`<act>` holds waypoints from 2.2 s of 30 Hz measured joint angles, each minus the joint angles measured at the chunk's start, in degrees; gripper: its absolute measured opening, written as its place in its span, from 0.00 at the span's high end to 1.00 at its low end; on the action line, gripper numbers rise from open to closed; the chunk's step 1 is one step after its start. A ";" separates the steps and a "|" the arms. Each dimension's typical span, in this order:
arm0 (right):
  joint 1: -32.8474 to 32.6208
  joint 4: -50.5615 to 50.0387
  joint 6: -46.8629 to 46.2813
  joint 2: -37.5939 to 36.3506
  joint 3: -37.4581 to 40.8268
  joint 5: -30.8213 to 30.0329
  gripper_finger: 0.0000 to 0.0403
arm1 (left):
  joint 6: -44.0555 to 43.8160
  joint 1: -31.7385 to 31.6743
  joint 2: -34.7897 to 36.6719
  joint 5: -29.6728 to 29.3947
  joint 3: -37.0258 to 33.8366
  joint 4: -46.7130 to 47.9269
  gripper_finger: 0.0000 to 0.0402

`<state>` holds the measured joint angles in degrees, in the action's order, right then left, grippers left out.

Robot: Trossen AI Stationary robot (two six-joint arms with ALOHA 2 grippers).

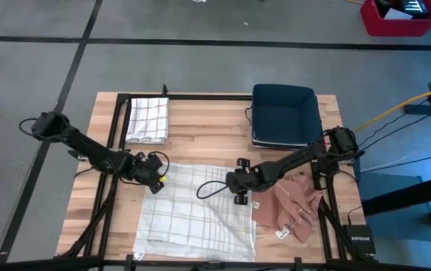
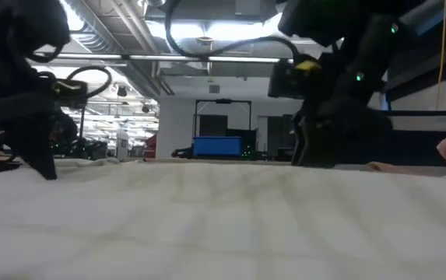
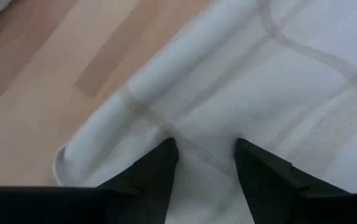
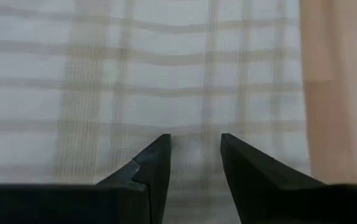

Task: Fold towel
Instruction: Fold the white towel on the table

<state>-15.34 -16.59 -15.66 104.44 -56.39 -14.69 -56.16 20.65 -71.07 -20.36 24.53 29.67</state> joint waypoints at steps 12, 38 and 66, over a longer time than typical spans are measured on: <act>11.78 7.10 11.23 0.86 1.87 -4.38 0.64 | -7.38 0.15 0.12 -2.46 -0.44 7.33 0.60; -3.48 -19.25 -1.62 -13.54 0.91 2.53 0.64 | -5.28 14.54 -1.50 -3.45 2.46 -6.20 0.60; -7.83 -24.87 -7.83 -20.31 -1.82 -4.42 0.64 | -4.36 19.87 3.00 -4.26 14.70 2.81 0.60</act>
<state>-23.17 -41.46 -23.49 84.13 -58.21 -19.11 -60.53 40.52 -68.07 -24.63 39.23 32.48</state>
